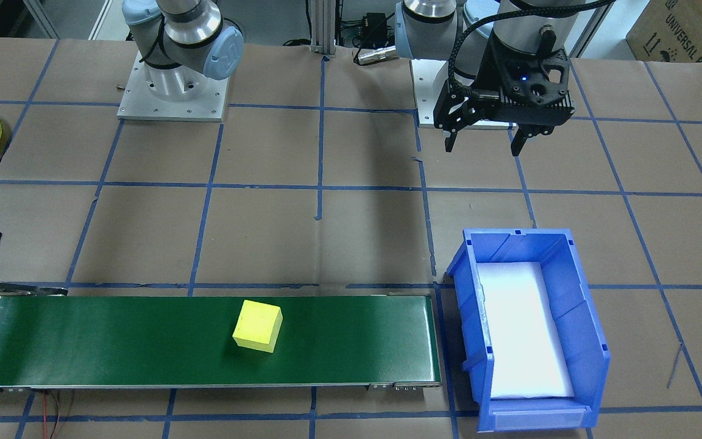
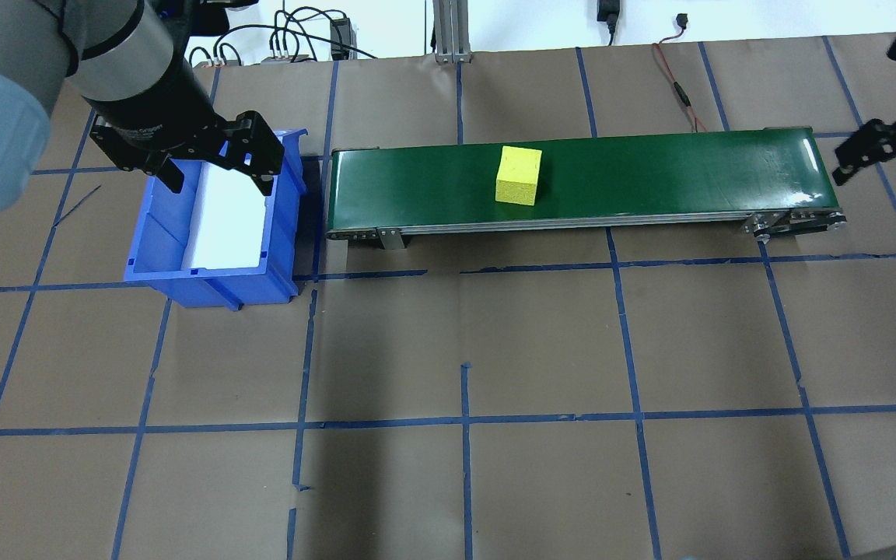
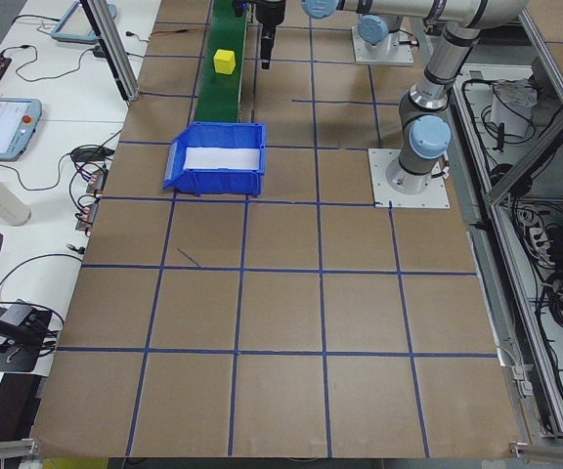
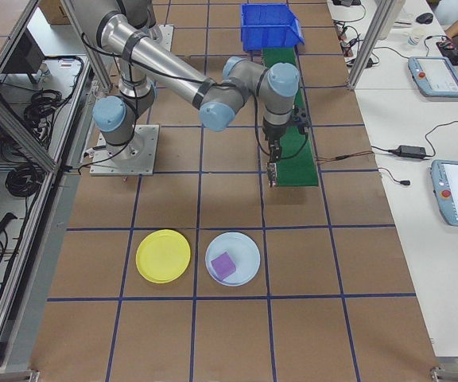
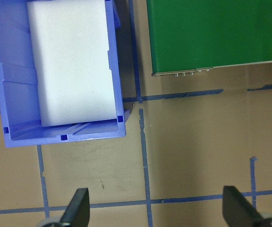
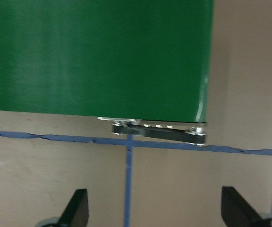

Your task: Move block left to right into plate

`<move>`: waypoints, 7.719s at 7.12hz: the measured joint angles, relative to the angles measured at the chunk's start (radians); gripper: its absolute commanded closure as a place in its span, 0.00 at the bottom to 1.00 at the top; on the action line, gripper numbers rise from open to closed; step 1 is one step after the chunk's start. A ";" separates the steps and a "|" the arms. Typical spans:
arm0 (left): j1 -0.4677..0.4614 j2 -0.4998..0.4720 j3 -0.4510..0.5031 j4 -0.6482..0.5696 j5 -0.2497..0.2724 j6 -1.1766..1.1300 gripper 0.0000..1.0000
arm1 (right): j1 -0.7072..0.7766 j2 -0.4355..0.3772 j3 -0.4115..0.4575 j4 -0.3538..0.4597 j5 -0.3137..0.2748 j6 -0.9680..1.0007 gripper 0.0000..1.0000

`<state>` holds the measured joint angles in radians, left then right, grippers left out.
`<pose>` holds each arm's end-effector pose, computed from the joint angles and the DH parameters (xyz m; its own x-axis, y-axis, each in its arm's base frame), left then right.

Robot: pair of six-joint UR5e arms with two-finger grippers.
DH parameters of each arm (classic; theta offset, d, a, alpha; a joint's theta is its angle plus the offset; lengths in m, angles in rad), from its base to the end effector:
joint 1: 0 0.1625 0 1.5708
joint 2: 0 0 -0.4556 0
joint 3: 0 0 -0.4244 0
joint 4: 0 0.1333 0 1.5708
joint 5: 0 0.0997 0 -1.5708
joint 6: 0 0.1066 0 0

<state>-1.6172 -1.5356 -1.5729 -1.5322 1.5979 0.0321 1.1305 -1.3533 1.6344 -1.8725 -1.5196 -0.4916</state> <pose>-0.1542 -0.5086 0.5327 -0.9966 0.0764 -0.0293 0.0783 0.9944 -0.0707 -0.1336 -0.6091 0.3852 -0.9980 -0.0525 -0.0354 -0.0510 0.9978 -0.0423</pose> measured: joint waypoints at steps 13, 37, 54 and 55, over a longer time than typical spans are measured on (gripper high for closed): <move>-0.001 0.000 -0.001 0.008 -0.001 0.000 0.00 | 0.305 0.175 -0.060 -0.076 0.234 0.631 0.01; 0.007 0.000 0.002 0.010 -0.003 0.000 0.00 | -0.915 0.004 0.325 -0.168 -0.053 -1.012 0.29; 0.007 0.004 0.013 -0.047 0.002 -0.083 0.00 | 0.367 -0.223 -0.125 0.373 -0.074 0.429 0.00; 0.007 0.005 0.012 -0.047 0.002 -0.083 0.00 | 0.394 -0.220 -0.127 0.375 -0.070 0.462 0.00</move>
<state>-1.6107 -1.5310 -1.5605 -1.5790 1.5999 -0.0506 1.5243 -1.5733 1.5075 -1.4979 -1.5901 -0.0299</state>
